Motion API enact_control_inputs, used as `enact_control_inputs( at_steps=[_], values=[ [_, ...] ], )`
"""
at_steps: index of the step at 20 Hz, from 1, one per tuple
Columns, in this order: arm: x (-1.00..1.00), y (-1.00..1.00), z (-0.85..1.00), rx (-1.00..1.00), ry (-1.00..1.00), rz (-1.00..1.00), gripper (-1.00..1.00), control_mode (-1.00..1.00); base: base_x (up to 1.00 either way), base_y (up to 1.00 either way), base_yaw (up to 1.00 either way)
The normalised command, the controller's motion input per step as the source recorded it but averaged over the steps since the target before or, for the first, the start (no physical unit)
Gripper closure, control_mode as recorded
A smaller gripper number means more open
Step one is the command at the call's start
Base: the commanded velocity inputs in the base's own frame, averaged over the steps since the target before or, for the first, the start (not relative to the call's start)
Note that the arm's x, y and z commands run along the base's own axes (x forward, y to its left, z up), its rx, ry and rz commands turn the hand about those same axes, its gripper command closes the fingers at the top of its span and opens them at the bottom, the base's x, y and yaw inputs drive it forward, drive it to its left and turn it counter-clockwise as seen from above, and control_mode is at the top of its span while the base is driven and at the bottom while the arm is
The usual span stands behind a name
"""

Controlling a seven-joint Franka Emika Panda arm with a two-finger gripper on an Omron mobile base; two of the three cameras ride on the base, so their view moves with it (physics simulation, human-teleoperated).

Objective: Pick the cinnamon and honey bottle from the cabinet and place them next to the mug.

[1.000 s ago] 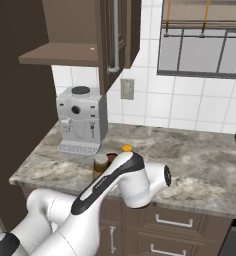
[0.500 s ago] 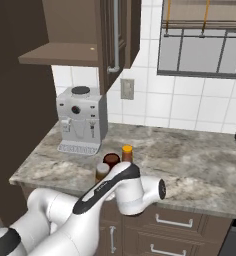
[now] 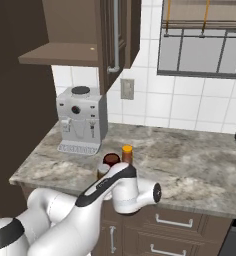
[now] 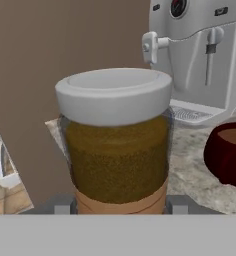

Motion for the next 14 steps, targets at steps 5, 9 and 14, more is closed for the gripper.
enact_control_inputs(
  at_steps=[5, 9, 14],
  values=[
    [0.33, 0.0, -0.02, 0.0, 0.0, -0.05, 1.0, -1.0, 0.0, 0.0, 0.0],
    [0.04, 0.0, -0.02, 0.0, 0.0, 0.0, 1.0, -1.0, 0.0, 0.0, 0.0],
    [0.0, -0.11, -0.04, 0.0, 0.0, 0.0, 1.0, -1.0, 0.0, 0.0, 0.0]
  ],
)
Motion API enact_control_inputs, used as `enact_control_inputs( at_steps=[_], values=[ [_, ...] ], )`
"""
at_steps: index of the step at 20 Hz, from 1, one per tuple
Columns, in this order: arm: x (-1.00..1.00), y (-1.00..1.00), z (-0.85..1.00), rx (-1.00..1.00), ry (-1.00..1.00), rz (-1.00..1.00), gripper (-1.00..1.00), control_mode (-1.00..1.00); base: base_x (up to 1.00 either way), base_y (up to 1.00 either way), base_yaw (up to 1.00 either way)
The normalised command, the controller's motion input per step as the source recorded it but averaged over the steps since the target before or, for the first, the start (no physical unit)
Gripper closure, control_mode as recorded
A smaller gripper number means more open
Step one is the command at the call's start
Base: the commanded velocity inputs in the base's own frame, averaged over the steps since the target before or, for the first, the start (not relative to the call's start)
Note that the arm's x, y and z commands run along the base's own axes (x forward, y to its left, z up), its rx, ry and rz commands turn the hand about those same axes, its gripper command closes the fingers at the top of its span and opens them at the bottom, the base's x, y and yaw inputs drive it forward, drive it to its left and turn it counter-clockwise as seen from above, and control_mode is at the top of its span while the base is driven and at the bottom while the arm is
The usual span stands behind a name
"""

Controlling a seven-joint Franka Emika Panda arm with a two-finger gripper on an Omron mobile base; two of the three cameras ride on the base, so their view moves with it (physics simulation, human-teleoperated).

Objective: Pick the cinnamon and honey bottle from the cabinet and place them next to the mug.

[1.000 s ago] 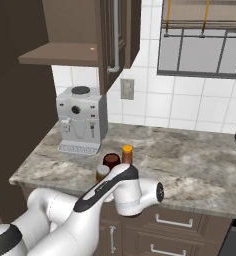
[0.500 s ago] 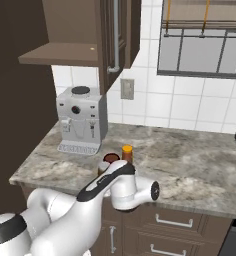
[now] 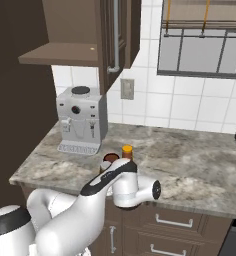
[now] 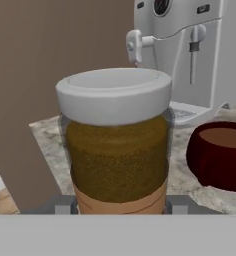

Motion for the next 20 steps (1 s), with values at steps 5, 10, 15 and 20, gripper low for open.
enact_control_inputs(
  at_steps=[5, 10, 15, 20],
  values=[
    [0.0, -0.08, -0.03, 0.0, 0.0, 0.0, 1.0, -1.0, 0.0, 0.0, 0.0],
    [0.1, -0.01, 0.0, 0.0, 0.0, 0.0, 1.0, -1.0, 0.0, 0.0, 0.0],
    [0.19, 0.0, 0.0, 0.0, 0.0, -0.01, 1.0, -1.0, 0.0, 0.0, 0.0],
    [0.23, 0.0, 0.0, 0.0, 0.0, -0.01, 1.0, -1.0, 0.0, 0.0, 0.0]
  ],
)
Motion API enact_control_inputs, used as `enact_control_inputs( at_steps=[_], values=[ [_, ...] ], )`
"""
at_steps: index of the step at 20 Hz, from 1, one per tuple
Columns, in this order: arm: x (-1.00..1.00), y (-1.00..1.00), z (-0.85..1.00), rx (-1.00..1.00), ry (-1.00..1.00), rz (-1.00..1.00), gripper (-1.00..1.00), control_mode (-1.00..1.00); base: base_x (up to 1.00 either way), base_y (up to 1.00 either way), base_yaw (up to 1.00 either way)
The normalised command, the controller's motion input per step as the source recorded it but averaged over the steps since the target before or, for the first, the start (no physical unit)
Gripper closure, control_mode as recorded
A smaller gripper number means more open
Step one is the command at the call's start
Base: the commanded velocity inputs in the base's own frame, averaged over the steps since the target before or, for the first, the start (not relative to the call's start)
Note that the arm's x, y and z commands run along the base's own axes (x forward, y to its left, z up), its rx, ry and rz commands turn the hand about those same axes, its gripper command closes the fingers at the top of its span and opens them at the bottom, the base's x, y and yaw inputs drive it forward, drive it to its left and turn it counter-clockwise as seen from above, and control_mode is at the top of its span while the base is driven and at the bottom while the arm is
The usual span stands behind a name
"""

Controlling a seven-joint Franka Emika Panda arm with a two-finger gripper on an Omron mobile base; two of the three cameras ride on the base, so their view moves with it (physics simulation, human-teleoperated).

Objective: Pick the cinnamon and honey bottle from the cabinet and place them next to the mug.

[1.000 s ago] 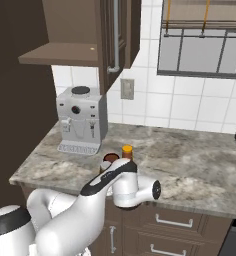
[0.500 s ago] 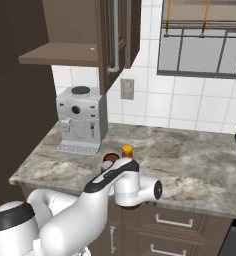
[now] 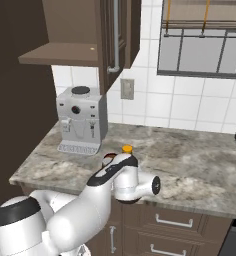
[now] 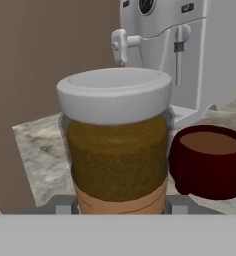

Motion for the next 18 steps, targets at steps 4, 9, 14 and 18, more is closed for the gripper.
enact_control_inputs(
  at_steps=[4, 9, 14, 18],
  values=[
    [0.12, -0.01, -0.07, 0.0, 0.0, 0.0, 1.0, -1.0, 0.0, 0.0, 0.0],
    [0.11, -0.04, -0.19, 0.0, 0.0, 0.0, 1.0, -1.0, 0.0, 0.0, 0.0],
    [0.0, -0.01, -0.22, 0.0, 0.0, 0.0, 1.0, -1.0, 0.0, 0.0, 0.0],
    [0.0, 0.0, -0.22, 0.0, 0.0, 0.0, 1.0, -1.0, 0.0, 0.0, 0.0]
  ],
)
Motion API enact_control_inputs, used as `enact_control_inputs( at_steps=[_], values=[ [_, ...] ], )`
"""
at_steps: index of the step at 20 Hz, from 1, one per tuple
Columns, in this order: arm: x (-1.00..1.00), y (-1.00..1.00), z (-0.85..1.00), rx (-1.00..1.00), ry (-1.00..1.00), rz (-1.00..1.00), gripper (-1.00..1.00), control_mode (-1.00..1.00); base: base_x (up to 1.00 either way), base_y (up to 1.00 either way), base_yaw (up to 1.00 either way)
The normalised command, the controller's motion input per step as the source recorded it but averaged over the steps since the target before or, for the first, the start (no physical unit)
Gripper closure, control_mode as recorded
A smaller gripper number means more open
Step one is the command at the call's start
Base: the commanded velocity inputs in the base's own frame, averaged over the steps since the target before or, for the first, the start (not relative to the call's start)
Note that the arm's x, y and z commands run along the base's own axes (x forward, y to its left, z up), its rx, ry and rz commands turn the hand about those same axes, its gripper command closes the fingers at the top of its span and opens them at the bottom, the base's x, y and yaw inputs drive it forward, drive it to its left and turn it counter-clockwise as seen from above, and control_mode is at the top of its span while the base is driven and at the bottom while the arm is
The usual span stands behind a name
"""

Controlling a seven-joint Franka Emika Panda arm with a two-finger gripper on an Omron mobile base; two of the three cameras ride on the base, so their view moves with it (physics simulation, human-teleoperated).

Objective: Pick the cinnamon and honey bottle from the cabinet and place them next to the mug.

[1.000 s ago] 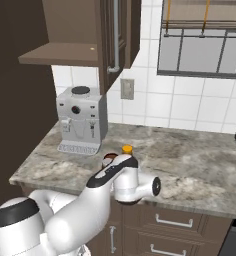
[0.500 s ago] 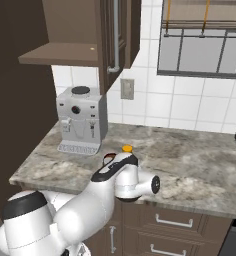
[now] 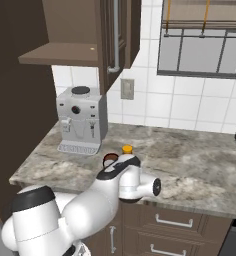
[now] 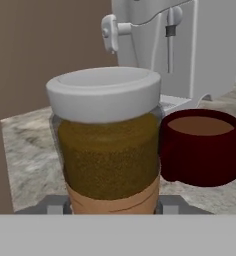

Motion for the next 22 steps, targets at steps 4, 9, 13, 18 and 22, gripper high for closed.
enact_control_inputs(
  at_steps=[4, 9, 13, 18, 22],
  values=[
    [0.0, 0.0, -0.2, 0.0, 0.0, 0.0, 1.0, -1.0, 0.0, 0.0, 0.0],
    [0.0, 0.0, -0.07, 0.0, 0.0, 0.0, 1.0, -1.0, 0.0, 0.0, 0.0],
    [0.0, 0.0, 0.0, 0.0, 0.0, 0.0, 1.0, -1.0, 0.0, 0.0, 0.0],
    [0.0, 0.0, 0.0, 0.0, 0.0, 0.0, -1.0, -1.0, 0.0, 0.0, 0.0],
    [0.0, 0.0, 0.0, 0.0, 0.0, 0.0, -1.0, -1.0, 0.0, 0.0, 0.0]
  ],
)
